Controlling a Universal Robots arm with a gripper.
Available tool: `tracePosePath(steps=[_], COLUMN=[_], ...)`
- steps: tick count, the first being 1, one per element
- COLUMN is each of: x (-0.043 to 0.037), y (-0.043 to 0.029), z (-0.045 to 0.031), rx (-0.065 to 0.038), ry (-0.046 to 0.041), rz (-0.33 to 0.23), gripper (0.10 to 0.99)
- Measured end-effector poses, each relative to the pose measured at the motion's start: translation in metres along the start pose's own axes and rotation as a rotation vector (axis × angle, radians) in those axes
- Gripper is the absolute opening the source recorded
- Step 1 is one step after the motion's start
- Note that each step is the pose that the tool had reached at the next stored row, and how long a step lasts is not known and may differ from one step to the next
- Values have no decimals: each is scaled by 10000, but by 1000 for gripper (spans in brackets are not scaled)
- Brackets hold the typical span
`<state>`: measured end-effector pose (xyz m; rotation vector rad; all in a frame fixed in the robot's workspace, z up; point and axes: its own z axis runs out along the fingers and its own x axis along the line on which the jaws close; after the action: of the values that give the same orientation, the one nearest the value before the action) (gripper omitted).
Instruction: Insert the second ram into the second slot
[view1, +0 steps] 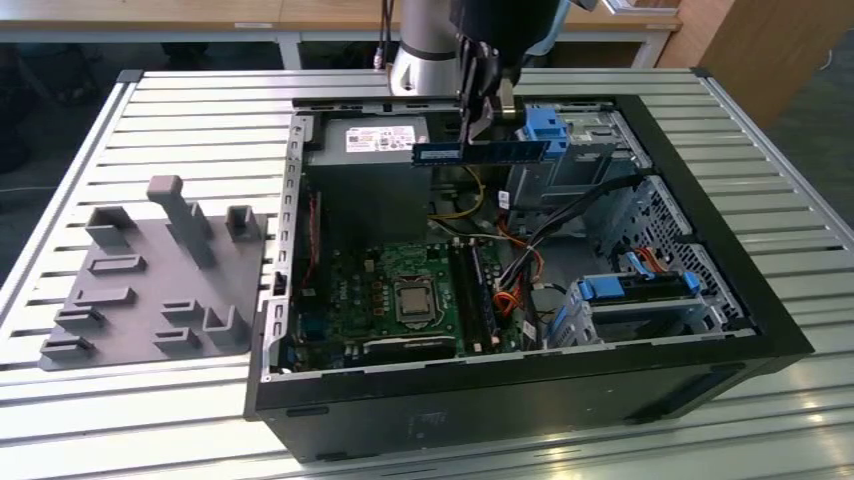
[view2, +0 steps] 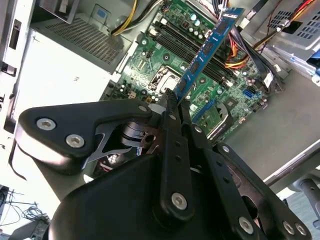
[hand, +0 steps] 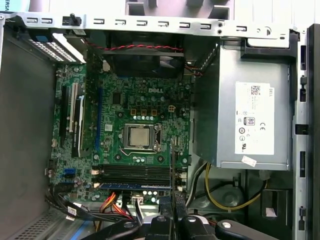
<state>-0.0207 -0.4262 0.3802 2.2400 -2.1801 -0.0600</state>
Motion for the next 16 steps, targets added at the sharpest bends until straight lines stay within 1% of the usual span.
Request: tracePosePath(steps=[16], x=[153], y=[4], z=[-3], rx=[0], ry=[0], rz=[0], gripper=[137])
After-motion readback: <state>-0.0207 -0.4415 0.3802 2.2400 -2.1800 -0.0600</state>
